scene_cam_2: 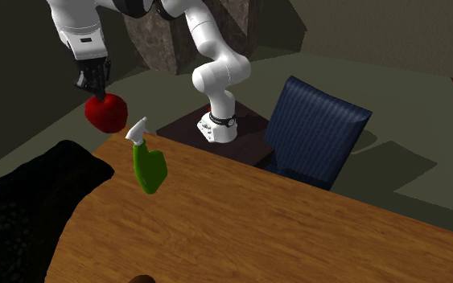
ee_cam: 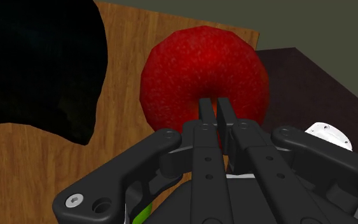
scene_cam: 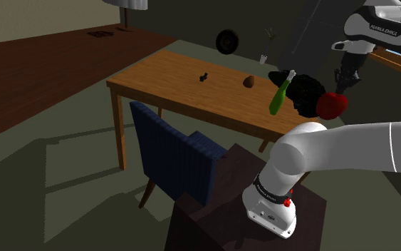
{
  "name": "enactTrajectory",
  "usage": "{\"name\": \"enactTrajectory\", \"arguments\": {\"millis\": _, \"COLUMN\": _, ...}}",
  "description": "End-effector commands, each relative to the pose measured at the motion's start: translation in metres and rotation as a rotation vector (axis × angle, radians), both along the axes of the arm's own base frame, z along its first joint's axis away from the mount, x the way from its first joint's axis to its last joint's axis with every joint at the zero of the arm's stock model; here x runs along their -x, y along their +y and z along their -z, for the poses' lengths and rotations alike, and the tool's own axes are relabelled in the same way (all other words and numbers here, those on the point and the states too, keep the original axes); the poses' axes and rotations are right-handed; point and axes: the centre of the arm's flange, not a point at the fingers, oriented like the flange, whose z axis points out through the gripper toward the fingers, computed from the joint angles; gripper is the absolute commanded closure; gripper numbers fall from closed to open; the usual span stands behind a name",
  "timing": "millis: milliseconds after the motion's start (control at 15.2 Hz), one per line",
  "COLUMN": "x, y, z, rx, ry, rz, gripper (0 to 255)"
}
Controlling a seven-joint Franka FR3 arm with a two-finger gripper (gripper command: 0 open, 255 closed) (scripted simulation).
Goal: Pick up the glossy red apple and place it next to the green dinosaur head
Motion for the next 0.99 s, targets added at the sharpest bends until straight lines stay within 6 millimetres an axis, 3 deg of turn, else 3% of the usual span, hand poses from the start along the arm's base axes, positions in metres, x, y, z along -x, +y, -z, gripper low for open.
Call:
{"name": "enactTrajectory", "arguments": {"millis": 0, "x": 0.001, "y": 0.0, "z": 0.01, "rx": 0.0, "ry": 0.0, "rz": 0.0, "gripper": 255}}
{"name": "enactTrajectory", "arguments": {"millis": 924, "x": 0.001, "y": 0.0, "z": 0.084, "rx": 0.0, "ry": 0.0, "rz": 0.0, "gripper": 255}}
